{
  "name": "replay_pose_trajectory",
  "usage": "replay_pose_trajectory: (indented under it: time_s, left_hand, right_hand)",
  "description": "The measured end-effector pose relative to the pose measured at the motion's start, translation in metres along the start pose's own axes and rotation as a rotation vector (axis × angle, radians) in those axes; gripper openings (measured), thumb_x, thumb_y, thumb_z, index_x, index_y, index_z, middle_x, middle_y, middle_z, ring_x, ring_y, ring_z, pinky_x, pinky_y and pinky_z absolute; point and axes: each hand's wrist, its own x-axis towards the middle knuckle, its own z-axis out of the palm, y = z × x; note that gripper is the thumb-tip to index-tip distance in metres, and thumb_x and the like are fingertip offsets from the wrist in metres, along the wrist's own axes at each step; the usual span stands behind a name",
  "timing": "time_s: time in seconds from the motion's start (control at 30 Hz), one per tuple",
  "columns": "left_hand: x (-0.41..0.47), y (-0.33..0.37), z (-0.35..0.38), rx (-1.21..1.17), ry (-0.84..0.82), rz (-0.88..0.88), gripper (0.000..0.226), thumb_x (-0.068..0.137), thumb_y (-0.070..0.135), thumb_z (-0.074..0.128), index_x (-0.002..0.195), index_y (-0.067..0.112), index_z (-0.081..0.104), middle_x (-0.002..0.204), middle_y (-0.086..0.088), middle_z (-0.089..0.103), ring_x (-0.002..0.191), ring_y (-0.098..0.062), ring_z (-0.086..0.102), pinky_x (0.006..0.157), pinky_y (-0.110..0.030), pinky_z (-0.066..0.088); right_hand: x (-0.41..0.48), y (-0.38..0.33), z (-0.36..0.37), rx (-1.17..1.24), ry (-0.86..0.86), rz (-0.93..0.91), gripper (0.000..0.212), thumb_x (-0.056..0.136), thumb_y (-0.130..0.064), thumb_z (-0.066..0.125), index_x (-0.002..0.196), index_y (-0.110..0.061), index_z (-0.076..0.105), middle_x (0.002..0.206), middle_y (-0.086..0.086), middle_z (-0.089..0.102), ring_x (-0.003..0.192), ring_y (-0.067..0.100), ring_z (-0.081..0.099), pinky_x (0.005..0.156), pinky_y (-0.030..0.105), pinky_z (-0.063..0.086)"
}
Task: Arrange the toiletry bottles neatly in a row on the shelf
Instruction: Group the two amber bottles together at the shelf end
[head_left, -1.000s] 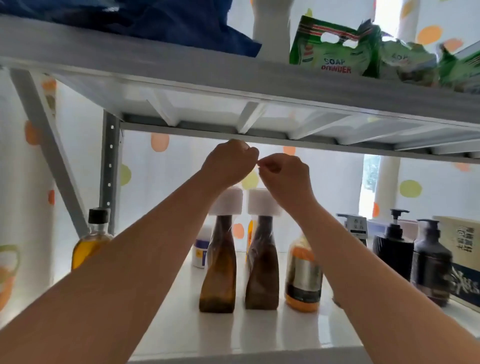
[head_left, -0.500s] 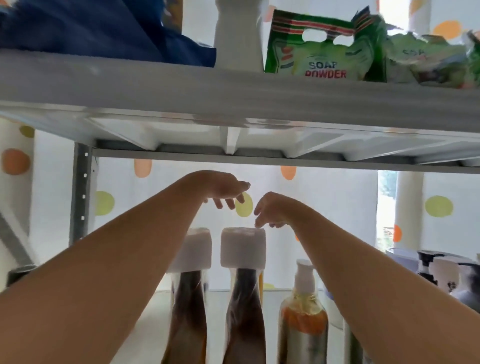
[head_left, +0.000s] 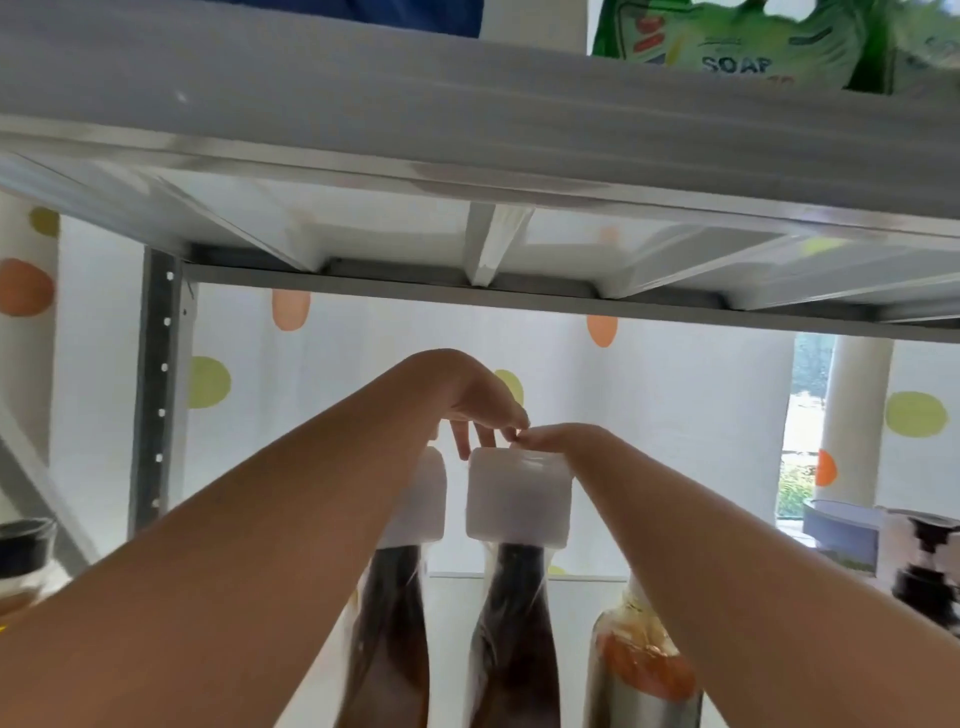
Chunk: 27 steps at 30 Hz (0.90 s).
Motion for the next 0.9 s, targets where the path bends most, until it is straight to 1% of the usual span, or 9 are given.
replay_pose_trajectory:
  time_s: [0.03, 0.17, 0.23, 0.3, 0.37, 0.47, 0.63, 0.77, 0.9]
  left_hand:
    - [0.0, 0.0, 0.0, 0.01, 0.001, -0.001, 0.048, 0.101, 0.039, 0.024, 0.143, 0.021, 0.037, 0.144, -0.002, 0.047, 0.128, -0.027, 0.049, 0.11, -0.053, 0.031]
    - [-0.003, 0.002, 0.002, 0.062, 0.042, -0.018, 0.048, 0.101, 0.038, 0.026, 0.143, 0.016, 0.035, 0.143, -0.005, 0.048, 0.127, -0.028, 0.05, 0.097, -0.038, 0.037]
    - [-0.001, 0.0, 0.0, 0.091, 0.109, -0.01, 0.048, 0.101, 0.038, 0.027, 0.14, 0.013, 0.039, 0.139, -0.006, 0.052, 0.122, -0.027, 0.055, 0.089, -0.034, 0.038]
    - [0.003, -0.005, -0.002, 0.174, 0.268, 0.024, 0.045, 0.098, 0.037, 0.033, 0.127, 0.009, 0.053, 0.126, -0.008, 0.06, 0.109, -0.026, 0.061, 0.092, -0.035, 0.045]
    - [0.005, -0.008, -0.002, 0.259, 0.425, 0.061, 0.036, 0.093, 0.03, 0.041, 0.111, 0.005, 0.06, 0.116, -0.01, 0.063, 0.103, -0.025, 0.061, 0.093, -0.036, 0.047]
    - [-0.003, -0.005, 0.001, 0.253, 0.504, 0.105, 0.036, 0.089, 0.023, 0.054, 0.122, 0.01, 0.06, 0.127, -0.007, 0.059, 0.116, -0.024, 0.055, 0.092, -0.031, 0.042]
    - [-0.016, 0.001, 0.012, 0.197, 0.56, 0.149, 0.055, 0.082, 0.037, 0.068, 0.132, 0.02, 0.053, 0.133, -0.002, 0.056, 0.123, -0.021, 0.05, 0.105, -0.038, 0.039]
    - [-0.025, 0.007, 0.024, 0.157, 0.846, 0.142, 0.06, 0.072, 0.046, 0.074, 0.128, 0.03, 0.055, 0.122, 0.003, 0.062, 0.117, -0.019, 0.054, 0.093, -0.035, 0.044]
    - [-0.048, 0.008, 0.034, 0.155, 1.079, 0.187, 0.063, 0.072, 0.047, 0.074, 0.129, 0.03, 0.051, 0.128, 0.003, 0.06, 0.119, -0.02, 0.053, 0.093, -0.034, 0.042]
  right_hand:
    - [0.002, 0.002, 0.002, 0.024, 0.041, -0.013, 0.042, 0.094, -0.017, 0.052, 0.132, -0.001, 0.047, 0.098, 0.006, 0.059, 0.094, 0.02, 0.055, 0.068, 0.026, 0.046]
    - [-0.011, -0.007, 0.005, -0.104, 0.027, -0.004, 0.042, 0.088, -0.008, 0.055, 0.129, 0.004, 0.05, 0.125, 0.021, 0.058, 0.114, 0.032, 0.059, 0.092, 0.036, 0.049]
    - [-0.018, -0.011, 0.001, -0.148, 0.038, -0.098, 0.038, 0.089, -0.008, 0.052, 0.125, 0.004, 0.052, 0.105, 0.014, 0.063, 0.091, 0.027, 0.065, 0.075, 0.033, 0.052]
    - [-0.025, -0.012, -0.006, -0.219, 0.103, -0.155, 0.027, 0.089, -0.011, 0.055, 0.113, 0.001, 0.058, 0.081, 0.005, 0.057, 0.064, 0.015, 0.056, 0.053, 0.024, 0.045]
    - [-0.033, -0.012, -0.015, -0.346, 0.198, -0.251, 0.019, 0.08, -0.012, 0.067, 0.096, 0.0, 0.065, 0.074, 0.003, 0.059, 0.056, 0.01, 0.056, 0.047, 0.018, 0.042]
    - [-0.057, -0.009, -0.03, -0.416, 0.365, -0.345, 0.014, 0.072, -0.012, 0.071, 0.084, -0.005, 0.067, 0.074, 0.004, 0.066, 0.061, 0.015, 0.064, 0.053, 0.02, 0.05]
    - [-0.09, 0.0, -0.035, -0.388, 0.625, -0.537, 0.018, 0.074, -0.007, 0.066, 0.092, -0.003, 0.066, 0.09, 0.008, 0.064, 0.083, 0.021, 0.06, 0.062, 0.022, 0.043]
    - [-0.11, 0.001, -0.031, -0.387, 0.761, -0.619, 0.018, 0.078, -0.005, 0.06, 0.095, -0.004, 0.063, 0.088, 0.011, 0.06, 0.087, 0.025, 0.057, 0.067, 0.029, 0.045]
    - [-0.133, 0.004, -0.025, -0.391, 0.917, -0.679, 0.018, 0.085, -0.006, 0.055, 0.103, -0.004, 0.058, 0.093, 0.013, 0.054, 0.078, 0.024, 0.048, 0.067, 0.028, 0.037]
